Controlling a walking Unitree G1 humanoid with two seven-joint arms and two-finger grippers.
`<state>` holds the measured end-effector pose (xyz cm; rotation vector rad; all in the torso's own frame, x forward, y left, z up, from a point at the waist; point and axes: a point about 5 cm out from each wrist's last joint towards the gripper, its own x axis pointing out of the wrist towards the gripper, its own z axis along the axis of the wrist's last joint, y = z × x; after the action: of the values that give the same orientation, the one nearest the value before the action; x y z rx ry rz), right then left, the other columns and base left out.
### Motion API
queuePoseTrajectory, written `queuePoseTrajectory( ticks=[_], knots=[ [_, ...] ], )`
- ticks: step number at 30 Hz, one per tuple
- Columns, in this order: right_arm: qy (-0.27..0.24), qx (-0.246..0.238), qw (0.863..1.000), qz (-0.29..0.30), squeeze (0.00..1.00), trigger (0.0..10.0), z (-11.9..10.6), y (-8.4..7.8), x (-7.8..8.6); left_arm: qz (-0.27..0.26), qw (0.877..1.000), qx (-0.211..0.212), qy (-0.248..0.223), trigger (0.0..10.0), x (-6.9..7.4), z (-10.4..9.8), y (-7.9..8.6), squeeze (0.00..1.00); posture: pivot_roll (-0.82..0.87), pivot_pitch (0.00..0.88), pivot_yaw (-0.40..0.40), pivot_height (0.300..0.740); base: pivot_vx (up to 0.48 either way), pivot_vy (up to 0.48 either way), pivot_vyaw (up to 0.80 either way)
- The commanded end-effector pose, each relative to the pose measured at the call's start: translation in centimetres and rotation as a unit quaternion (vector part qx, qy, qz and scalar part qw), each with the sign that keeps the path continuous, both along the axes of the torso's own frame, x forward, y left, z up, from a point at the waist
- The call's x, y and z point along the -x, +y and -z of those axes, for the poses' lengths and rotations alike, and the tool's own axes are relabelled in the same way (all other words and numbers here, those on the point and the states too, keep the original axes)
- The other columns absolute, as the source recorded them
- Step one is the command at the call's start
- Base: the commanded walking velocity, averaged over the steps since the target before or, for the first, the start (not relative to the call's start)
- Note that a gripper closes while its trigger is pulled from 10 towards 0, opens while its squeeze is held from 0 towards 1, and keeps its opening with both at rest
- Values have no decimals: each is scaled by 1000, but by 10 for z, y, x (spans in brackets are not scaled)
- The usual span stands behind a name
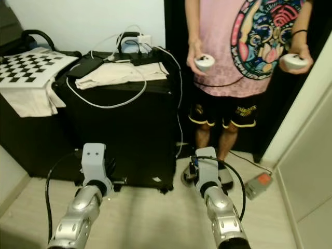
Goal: Clean up the room
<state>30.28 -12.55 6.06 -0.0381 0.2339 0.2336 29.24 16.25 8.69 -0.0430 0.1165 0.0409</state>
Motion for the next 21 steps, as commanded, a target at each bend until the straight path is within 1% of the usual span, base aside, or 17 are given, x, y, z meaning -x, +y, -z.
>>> queuePoseTrajectory(
  ticks=[1, 8, 10, 11, 13, 15, 17, 21],
  knots=[
    [12, -1, 1000, 12, 0, 10000, 4, -8, 2, 2, 1000, 1, 5, 10000, 1, 2, -1, 0, -54, 85, 1, 740, 364, 0, 0],
    [12, -3, 1000, 11, 0, 10000, 3, -8, 2, 2, 1000, 1, 5, 10000, 0, 1, -2, 0, -55, 85, 1, 740, 364, 0, 0],
    [3, 24, 1000, -15, 0, 10000, 1, -4, 2, 2, 1000, 2, 5, 10000, 0, 1, -2, 0, -56, 85, 1, 740, 364, 0, 0],
    [3, 24, 1000, -15, 0, 10000, 1, -4, 2, 2, 1000, 2, 5, 10000, 0, 1, -2, 0, -56, 85, 1, 740, 364, 0, 0],
    [-1, 39, 998, -44, 0, 10000, 0, 3, 4, 2, 1000, 3, 4, 10000, 0, 1, -2, 0, -57, 85, 1, 740, 366, 0, 800],
    [-2, 40, 998, -51, 0, 10000, 0, 5, 5, 2, 1000, 3, 4, 10000, 0, 1, -2, 0, -57, 85, 1, 740, 368, 0, 800],
    [-3, 33, 997, -64, 0, 10000, 0, 10, 6, 2, 1000, 3, 4, 10000, 0, 1, -2, 0, -57, 83, -1, 740, 369, 0, 800],
    [-2, 29, 997, -72, 0, 10000, 0, 12, 6, 2, 1000, 3, 4, 10000, 0, 1, -3, 0, -57, 82, -1, 740, 368, 0, 800]
  ],
)
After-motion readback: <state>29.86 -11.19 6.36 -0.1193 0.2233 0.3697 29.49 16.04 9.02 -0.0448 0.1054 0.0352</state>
